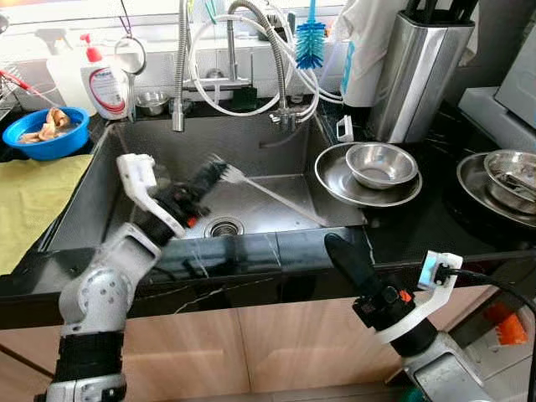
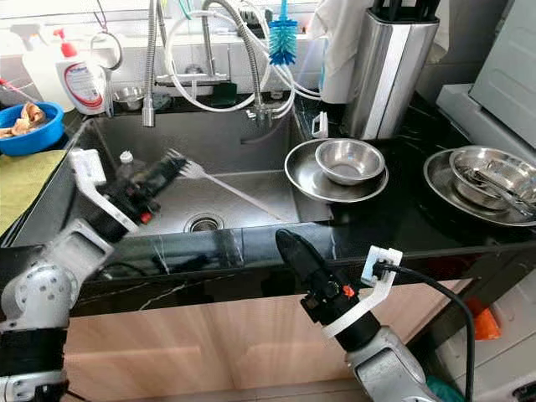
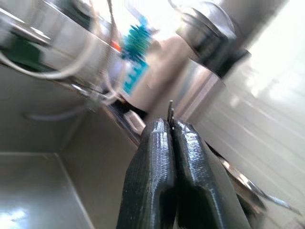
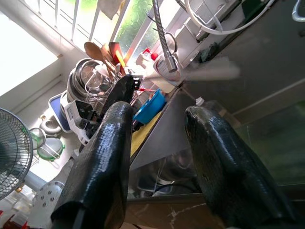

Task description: Kitchen organization

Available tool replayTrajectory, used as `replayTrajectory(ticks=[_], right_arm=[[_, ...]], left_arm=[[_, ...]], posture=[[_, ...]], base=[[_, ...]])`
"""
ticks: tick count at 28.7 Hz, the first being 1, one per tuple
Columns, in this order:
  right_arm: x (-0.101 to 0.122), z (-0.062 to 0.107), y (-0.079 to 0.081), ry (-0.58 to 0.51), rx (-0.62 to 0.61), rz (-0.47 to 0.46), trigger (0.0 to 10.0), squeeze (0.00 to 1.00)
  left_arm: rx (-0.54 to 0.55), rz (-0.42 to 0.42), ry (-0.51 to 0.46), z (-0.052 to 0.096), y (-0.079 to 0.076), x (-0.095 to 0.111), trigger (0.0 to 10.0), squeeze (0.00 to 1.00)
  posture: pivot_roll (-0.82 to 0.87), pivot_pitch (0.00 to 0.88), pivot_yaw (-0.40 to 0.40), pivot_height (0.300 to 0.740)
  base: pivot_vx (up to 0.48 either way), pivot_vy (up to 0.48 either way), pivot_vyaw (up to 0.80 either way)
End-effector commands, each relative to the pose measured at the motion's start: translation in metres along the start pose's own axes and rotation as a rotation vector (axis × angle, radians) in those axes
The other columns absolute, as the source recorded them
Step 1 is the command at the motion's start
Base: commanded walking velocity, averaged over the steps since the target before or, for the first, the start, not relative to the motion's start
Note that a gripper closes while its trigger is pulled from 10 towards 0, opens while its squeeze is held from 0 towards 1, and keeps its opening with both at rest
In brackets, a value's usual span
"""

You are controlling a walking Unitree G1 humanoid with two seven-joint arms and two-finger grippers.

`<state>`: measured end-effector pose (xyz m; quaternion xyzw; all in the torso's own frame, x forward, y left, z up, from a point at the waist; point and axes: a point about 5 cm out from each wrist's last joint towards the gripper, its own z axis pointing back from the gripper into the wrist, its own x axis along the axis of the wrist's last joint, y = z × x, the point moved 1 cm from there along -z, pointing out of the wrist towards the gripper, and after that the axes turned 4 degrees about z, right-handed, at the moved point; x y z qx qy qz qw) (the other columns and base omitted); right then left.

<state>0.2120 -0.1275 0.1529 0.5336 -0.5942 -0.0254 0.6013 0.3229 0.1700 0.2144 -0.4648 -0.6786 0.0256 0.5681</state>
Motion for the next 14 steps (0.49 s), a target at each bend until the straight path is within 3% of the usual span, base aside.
replayTrajectory(ticks=[1, 3, 6, 7, 9, 10, 11, 14], right_arm=[[0.0, -0.001, 0.0, -0.002, 0.002, 0.003, 10.0, 0.0], [0.0, -0.001, 0.0, -0.002, 0.0, 0.004, 10.0, 0.0], [0.0, -0.001, -0.001, -0.004, -0.007, 0.009, 10.0, 0.0], [0.0, -0.001, -0.001, -0.004, -0.008, 0.01, 10.0, 0.0], [0.0, 0.0, -0.001, -0.004, -0.016, 0.017, 10.0, 0.0], [0.0, 0.0, -0.002, -0.004, -0.018, 0.019, 10.0, 0.0], [0.001, 0.0, -0.002, -0.005, -0.022, 0.023, 10.0, 0.0], [0.002, 0.0, -0.004, -0.005, -0.044, 0.05, 10.0, 0.0]], left_arm=[[0.03, 0.004, -0.07, -0.002, 0.003, 0.013, 0.0, 0.0], [0.049, 0.003, -0.09, -0.002, 0.005, 0.016, 0.0, 0.0], [0.182, -0.045, -0.187, -0.001, 0.018, 0.03, 0.0, 0.0], [0.232, -0.083, -0.203, -0.001, 0.022, 0.033, 0.9, 0.0], [0.346, -0.197, -0.22, 0.0, 0.031, 0.039, 7.7, 0.0], [0.363, -0.221, -0.218, 0.0, 0.032, 0.04, 7.7, 0.0], [0.394, -0.255, -0.224, 0.001, 0.035, 0.042, 10.0, 0.0], [0.456, -0.321, -0.23, 0.003, 0.041, 0.046, 10.0, 0.0]], posture=[[-0.05, 0.0, 0.013, 0.74], [-0.05, 0.0, 0.014, 0.74], [-0.05, 0.0, 0.013, 0.74], [-0.05, 0.0, 0.014, 0.74], [-0.05, 0.0, 0.013, 0.74], [-0.05, 0.0, 0.013, 0.74], [-0.05, 0.0, 0.014, 0.74], [-0.05, 0.0, 0.015, 0.74]], base=[[0.0, 0.0, 0.0], [0.0, 0.0, 0.0], [0.0, 0.0, 0.0], [0.0, 0.0, 0.0], [0.0, 0.0, 0.0], [0.0, 0.0, 0.0], [0.0, 0.0, 0.0], [0.0, 0.0, 0.0]])
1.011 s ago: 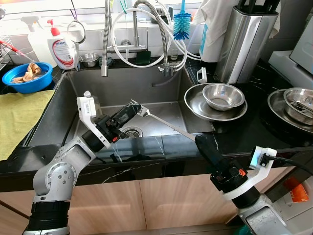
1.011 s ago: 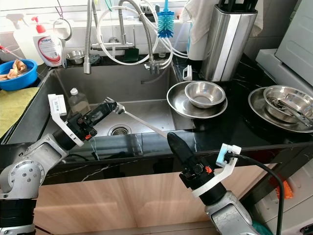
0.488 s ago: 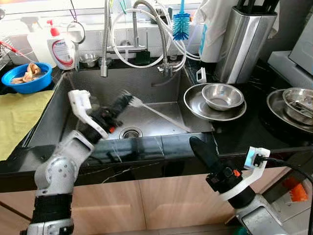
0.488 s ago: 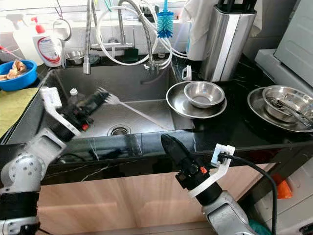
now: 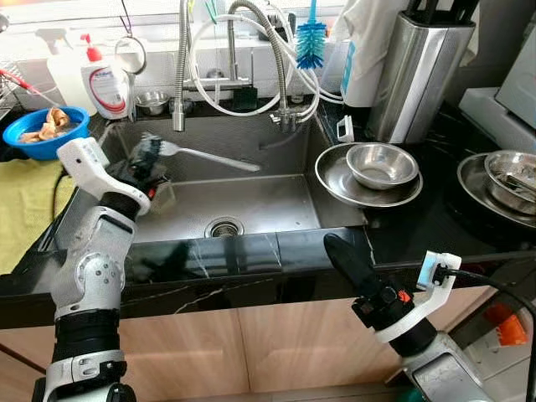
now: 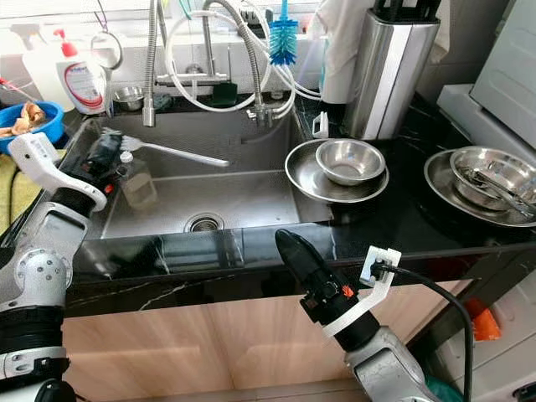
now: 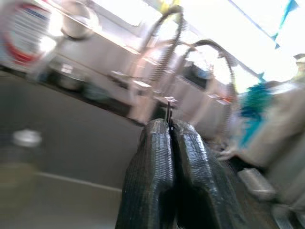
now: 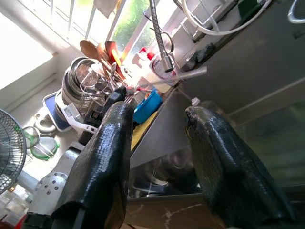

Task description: Kitchen organization

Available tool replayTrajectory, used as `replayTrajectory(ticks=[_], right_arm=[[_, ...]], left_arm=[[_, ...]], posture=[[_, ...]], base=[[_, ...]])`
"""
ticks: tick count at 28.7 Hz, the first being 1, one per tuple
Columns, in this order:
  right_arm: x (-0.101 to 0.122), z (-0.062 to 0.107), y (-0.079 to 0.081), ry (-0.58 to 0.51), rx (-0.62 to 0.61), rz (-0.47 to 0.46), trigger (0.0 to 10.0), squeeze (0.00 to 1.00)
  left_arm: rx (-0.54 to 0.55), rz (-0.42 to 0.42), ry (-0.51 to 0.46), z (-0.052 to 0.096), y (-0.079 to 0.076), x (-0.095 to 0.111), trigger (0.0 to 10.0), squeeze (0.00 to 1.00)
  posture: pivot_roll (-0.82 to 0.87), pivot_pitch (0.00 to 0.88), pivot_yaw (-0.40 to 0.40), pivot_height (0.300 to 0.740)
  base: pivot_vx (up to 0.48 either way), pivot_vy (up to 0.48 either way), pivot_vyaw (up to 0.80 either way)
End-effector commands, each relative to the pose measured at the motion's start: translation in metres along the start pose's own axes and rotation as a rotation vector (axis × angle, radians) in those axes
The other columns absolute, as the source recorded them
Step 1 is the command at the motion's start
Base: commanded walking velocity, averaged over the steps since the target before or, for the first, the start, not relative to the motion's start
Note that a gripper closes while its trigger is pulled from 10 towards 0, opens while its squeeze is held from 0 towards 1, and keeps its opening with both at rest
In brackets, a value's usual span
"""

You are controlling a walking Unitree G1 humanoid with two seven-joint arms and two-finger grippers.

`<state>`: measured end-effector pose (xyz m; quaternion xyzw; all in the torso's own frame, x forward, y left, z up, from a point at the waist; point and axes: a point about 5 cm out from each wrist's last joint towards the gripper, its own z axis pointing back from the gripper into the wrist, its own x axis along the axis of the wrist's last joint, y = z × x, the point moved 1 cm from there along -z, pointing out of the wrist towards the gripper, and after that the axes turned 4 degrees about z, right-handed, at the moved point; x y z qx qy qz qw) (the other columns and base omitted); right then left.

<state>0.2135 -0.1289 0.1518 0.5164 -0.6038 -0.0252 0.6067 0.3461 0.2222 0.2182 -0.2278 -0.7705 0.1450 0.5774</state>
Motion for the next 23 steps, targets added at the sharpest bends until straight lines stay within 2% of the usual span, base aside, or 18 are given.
replayTrajectory(ticks=[1, 4, 7, 9, 10, 11, 13, 15, 16, 18, 19, 20, 21, 23], right_arm=[[0.002, -0.001, -0.004, 0.008, -0.043, 0.046, 10.0, 0.0], [0.007, -0.005, -0.004, 0.008, -0.066, 0.106, 10.0, 0.0], [0.008, -0.006, -0.003, 0.004, -0.068, 0.113, 10.0, 0.0], [0.01, -0.01, -0.005, 0.035, -0.103, 0.215, 10.0, 0.0], [0.01, -0.01, -0.005, 0.035, -0.103, 0.215, 10.0, 0.0], [0.012, -0.013, -0.002, 0.041, -0.112, 0.268, 10.0, 0.0], [0.013, -0.014, -0.001, 0.039, -0.111, 0.277, 10.0, 0.0], [0.015, -0.015, -0.002, 0.069, -0.135, 0.359, 10.0, 0.0], [0.015, -0.014, -0.004, 0.076, -0.156, 0.392, 10.0, 0.0], [0.016, -0.014, -0.007, 0.067, -0.18, 0.4, 10.0, 0.0], [0.018, -0.013, -0.011, 0.068, -0.217, 0.436, 10.0, 0.0], [0.018, -0.013, -0.011, 0.068, -0.217, 0.436, 10.0, 0.0], [0.02, -0.013, -0.015, 0.077, -0.247, 0.485, 10.0, 0.0], [0.024, -0.014, -0.018, 0.053, -0.278, 0.489, 10.0, 0.0]], left_arm=[[0.051, -0.114, -0.029, -0.004, 0.004, 0.008, 10.0, 0.0], [0.12, -0.277, -0.014, -0.003, 0.018, 0.009, 10.0, 0.0], [0.117, -0.315, -0.001, -0.003, 0.019, 0.008, 10.0, 0.0], [0.115, -0.476, 0.069, -0.003, 0.024, -0.004, 10.0, 0.0], [0.115, -0.476, 0.069, -0.003, 0.024, -0.004, 10.0, 0.0], [0.106, -0.55, 0.106, -0.001, 0.029, -0.013, 10.0, 0.0], [0.103, -0.559, 0.118, -0.001, 0.031, -0.015, 10.0, 0.0], [0.075, -0.586, 0.123, 0.0, 0.031, -0.017, 10.0, 0.0], [0.024, -0.691, 0.133, 0.001, 0.029, -0.02, 10.0, 0.0], [-0.01, -0.782, 0.151, 0.001, 0.029, -0.023, 10.0, 0.0], [-0.019, -0.81, 0.158, 0.001, 0.03, -0.024, 10.0, 0.0], [-0.019, -0.81, 0.158, 0.001, 0.03, -0.024, 10.0, 0.0], [-0.003, -0.79, 0.152, 0.0, 0.031, -0.022, 10.0, 0.0], [0.008, -0.793, 0.152, -0.001, 0.033, -0.022, 10.0, 0.0]], posture=[[-0.05, 0.0, 0.015, 0.74], [-0.06, 0.0, 0.016, 0.74], [-0.05, 0.0, 0.015, 0.74], [-0.06, 0.0, 0.018, 0.74], [-0.06, 0.0, 0.018, 0.74], [-0.06, 0.0, 0.022, 0.74], [-0.07, 0.0, 0.024, 0.74], [-0.07, 0.0, 0.024, 0.74], [-0.07, 0.0, 0.027, 0.74], [-0.06, 0.0, 0.027, 0.74], [-0.06, 0.0, 0.027, 0.74], [-0.06, 0.0, 0.027, 0.74], [-0.06, 0.0, 0.027, 0.74], [-0.07, 0.0, 0.029, 0.74]], base=[[0.0, 0.0, 0.0], [0.0, 0.0, 0.0], [0.0, 0.0, 0.0], [0.0, 0.0, 0.0], [0.0, 0.0, 0.0], [0.0, 0.0, 0.0], [0.0, 0.0, 0.0], [0.0, 0.0, 0.0], [0.0, 0.0, 0.0], [0.0, 0.0, 0.0], [0.0, 0.0, 0.0], [0.0, 0.0, 0.0], [0.0, 0.0, 0.0], [0.0, 0.0, 0.0]])
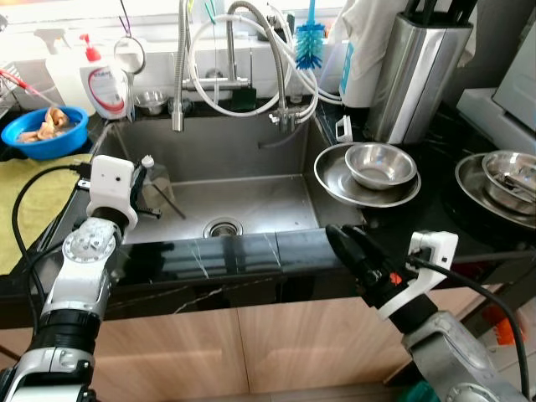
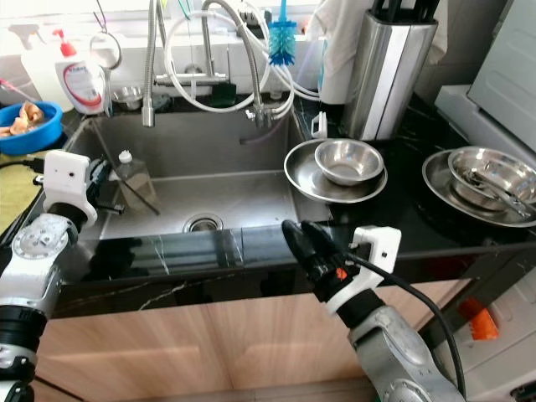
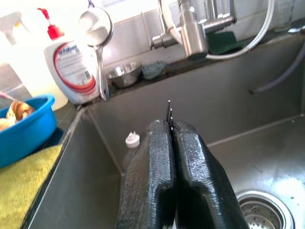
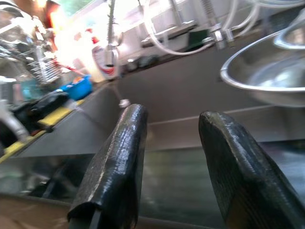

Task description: Kitchen organization

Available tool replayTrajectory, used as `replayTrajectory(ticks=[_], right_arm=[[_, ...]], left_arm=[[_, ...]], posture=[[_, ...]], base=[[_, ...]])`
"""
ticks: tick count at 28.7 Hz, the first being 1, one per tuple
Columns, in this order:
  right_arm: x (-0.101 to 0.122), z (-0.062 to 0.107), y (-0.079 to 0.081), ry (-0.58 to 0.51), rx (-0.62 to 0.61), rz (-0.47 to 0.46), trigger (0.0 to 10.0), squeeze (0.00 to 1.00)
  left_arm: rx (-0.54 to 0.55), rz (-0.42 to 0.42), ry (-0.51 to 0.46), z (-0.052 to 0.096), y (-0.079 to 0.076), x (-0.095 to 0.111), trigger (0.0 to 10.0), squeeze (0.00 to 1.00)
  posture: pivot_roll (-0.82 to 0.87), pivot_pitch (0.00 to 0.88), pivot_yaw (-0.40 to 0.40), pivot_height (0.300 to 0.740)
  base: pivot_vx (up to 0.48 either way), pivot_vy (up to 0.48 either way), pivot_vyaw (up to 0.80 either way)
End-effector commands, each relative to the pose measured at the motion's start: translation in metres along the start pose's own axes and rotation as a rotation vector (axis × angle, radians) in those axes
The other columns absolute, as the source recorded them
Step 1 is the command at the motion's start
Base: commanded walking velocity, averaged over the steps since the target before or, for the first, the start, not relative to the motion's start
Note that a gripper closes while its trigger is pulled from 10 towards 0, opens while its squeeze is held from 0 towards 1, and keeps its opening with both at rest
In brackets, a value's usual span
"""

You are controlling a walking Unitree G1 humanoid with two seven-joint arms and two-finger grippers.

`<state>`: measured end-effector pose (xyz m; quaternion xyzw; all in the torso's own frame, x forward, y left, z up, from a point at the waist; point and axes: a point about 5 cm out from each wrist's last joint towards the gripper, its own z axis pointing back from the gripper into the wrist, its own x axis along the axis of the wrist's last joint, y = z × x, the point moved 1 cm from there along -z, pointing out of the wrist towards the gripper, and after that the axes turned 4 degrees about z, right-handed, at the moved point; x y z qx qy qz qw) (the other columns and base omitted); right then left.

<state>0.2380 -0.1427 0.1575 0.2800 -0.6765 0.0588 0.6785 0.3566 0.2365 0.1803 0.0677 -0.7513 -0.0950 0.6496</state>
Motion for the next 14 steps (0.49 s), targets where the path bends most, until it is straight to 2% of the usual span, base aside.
replayTrajectory(ticks=[1, 7, 8, 9, 10, 14], right_arm=[[0.004, -0.002, -0.004, -0.023, -0.035, 0.019, 10.0, 0.0], [0.005, -0.003, -0.005, -0.026, -0.056, 0.04, 10.0, 0.0], [0.003, -0.003, -0.006, -0.019, -0.067, 0.054, 10.0, 0.0], [0.002, -0.004, -0.006, -0.019, -0.074, 0.056, 10.0, 0.0], [0.002, -0.004, -0.006, -0.023, -0.085, 0.057, 10.0, 0.0], [0.002, -0.005, -0.009, -0.032, -0.123, 0.078, 10.0, 0.0]], left_arm=[[0.007, -0.022, 0.001, -0.002, 0.004, 0.002, 10.0, 0.0], [0.016, 0.01, 0.027, -0.002, 0.006, -0.003, 10.0, 0.0], [0.023, 0.034, 0.041, -0.001, 0.006, -0.006, 10.0, 0.11], [0.027, 0.042, 0.049, -0.001, 0.007, -0.008, 10.0, 0.49], [0.032, 0.05, 0.061, -0.001, 0.007, -0.011, 10.0, 1.0], [0.028, 0.037, 0.06, -0.003, 0.007, -0.014, 10.0, 1.0]], posture=[[-0.07, 0.0, 0.032, 0.74], [-0.07, 0.0, 0.035, 0.74], [-0.07, 0.0, 0.037, 0.74], [-0.07, 0.0, 0.037, 0.74], [-0.07, 0.0, 0.039, 0.74], [-0.07, 0.0, 0.04, 0.74]], base=[[0.0, 0.0, 0.0], [0.0, 0.0, 0.0], [0.0, 0.0, 0.0], [0.0, 0.0, 0.0], [0.0, 0.0, 0.0], [0.0, 0.0, 0.0]])
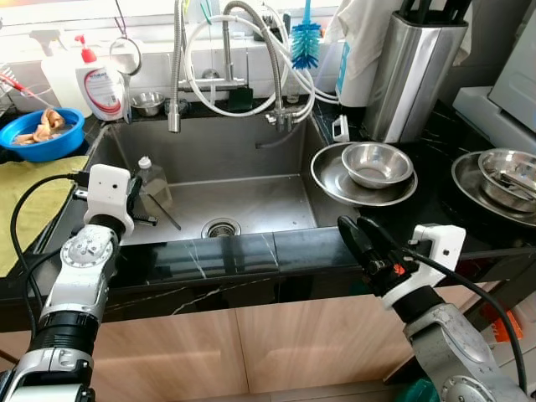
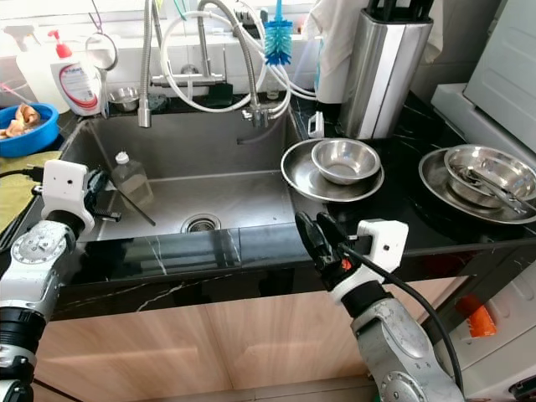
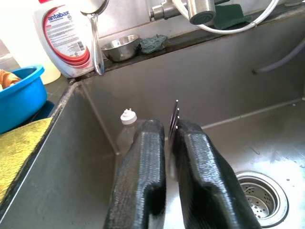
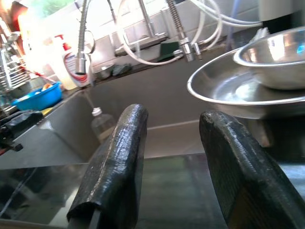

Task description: Kitchen organization

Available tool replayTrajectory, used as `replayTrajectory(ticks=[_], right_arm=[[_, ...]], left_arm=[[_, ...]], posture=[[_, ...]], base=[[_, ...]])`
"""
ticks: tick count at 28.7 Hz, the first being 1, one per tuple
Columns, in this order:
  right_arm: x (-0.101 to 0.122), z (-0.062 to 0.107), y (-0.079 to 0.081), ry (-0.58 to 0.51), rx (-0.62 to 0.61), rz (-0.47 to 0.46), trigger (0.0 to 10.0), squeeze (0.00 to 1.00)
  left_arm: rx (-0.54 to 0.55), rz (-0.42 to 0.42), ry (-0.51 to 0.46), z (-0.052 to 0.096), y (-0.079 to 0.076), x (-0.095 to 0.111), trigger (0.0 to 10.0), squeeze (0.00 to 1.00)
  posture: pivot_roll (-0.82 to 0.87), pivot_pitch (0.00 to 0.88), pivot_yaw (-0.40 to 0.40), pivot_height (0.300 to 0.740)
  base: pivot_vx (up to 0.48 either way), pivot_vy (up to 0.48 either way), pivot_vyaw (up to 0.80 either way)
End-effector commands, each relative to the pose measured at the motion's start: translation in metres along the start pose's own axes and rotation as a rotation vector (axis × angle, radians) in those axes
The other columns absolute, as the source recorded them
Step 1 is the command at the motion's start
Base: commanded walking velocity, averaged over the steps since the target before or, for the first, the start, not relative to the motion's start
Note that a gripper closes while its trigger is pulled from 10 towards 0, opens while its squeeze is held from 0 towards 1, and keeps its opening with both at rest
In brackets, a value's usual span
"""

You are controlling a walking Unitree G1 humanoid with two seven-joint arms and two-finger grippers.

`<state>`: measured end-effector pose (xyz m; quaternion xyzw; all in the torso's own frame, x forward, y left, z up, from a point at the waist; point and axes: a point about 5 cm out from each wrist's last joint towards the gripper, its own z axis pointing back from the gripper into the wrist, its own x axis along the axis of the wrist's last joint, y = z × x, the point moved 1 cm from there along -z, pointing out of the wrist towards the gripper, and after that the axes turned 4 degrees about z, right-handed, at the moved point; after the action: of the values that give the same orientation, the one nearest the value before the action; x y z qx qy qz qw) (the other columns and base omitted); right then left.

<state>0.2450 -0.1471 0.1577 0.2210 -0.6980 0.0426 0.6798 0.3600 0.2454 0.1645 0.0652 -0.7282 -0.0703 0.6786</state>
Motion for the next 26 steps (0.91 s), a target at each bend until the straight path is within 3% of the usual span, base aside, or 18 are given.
replayTrajectory(ticks=[1, 15, 16, 17, 21, 24, 26], right_arm=[[0.002, -0.001, -0.009, -0.016, -0.066, 0.015, 10.0, 0.0], [0.012, -0.002, -0.029, -0.081, -0.244, 0.032, 10.0, 0.0], [0.014, -0.003, -0.031, -0.09, -0.257, 0.03, 10.0, 0.0], [0.016, -0.003, -0.033, -0.098, -0.271, 0.031, 10.0, 0.0], [0.023, -0.006, -0.036, -0.123, -0.299, 0.047, 10.0, 0.0], [0.028, -0.006, -0.038, -0.143, -0.33, 0.119, 10.0, 0.0], [0.036, -0.007, -0.038, -0.185, -0.351, 0.17, 10.0, 0.0]], left_arm=[[-0.003, 0.006, -0.015, -0.003, 0.0, 0.003, 10.0, 1.0], [-0.027, 0.057, -0.05, -0.005, -0.007, 0.008, 10.0, 1.0], [-0.031, 0.065, -0.059, -0.006, -0.008, 0.009, 10.0, 0.62], [-0.032, 0.069, -0.067, -0.006, -0.009, 0.011, 10.0, 0.0], [-0.054, 0.102, -0.132, -0.006, -0.018, 0.022, 10.0, 0.0], [-0.095, 0.136, -0.197, -0.002, -0.031, 0.03, 10.0, 0.0], [-0.111, 0.116, -0.245, 0.003, -0.039, 0.035, 10.0, 0.0]], posture=[[-0.07, 0.0, 0.042, 0.74], [-0.07, 0.0, 0.047, 0.74], [-0.07, 0.0, 0.047, 0.74], [-0.07, 0.0, 0.047, 0.74], [-0.07, 0.0, 0.049, 0.74], [-0.07, 0.0, 0.05, 0.74], [-0.07, 0.0, 0.051, 0.74]], base=[[0.0, 0.0, 0.0], [0.0, 0.0, 0.0], [0.0, 0.0, 0.0], [0.0, 0.0, 0.0], [0.0, 0.0, 0.0], [0.0, 0.0, 0.0], [0.0, 0.0, 0.0]])
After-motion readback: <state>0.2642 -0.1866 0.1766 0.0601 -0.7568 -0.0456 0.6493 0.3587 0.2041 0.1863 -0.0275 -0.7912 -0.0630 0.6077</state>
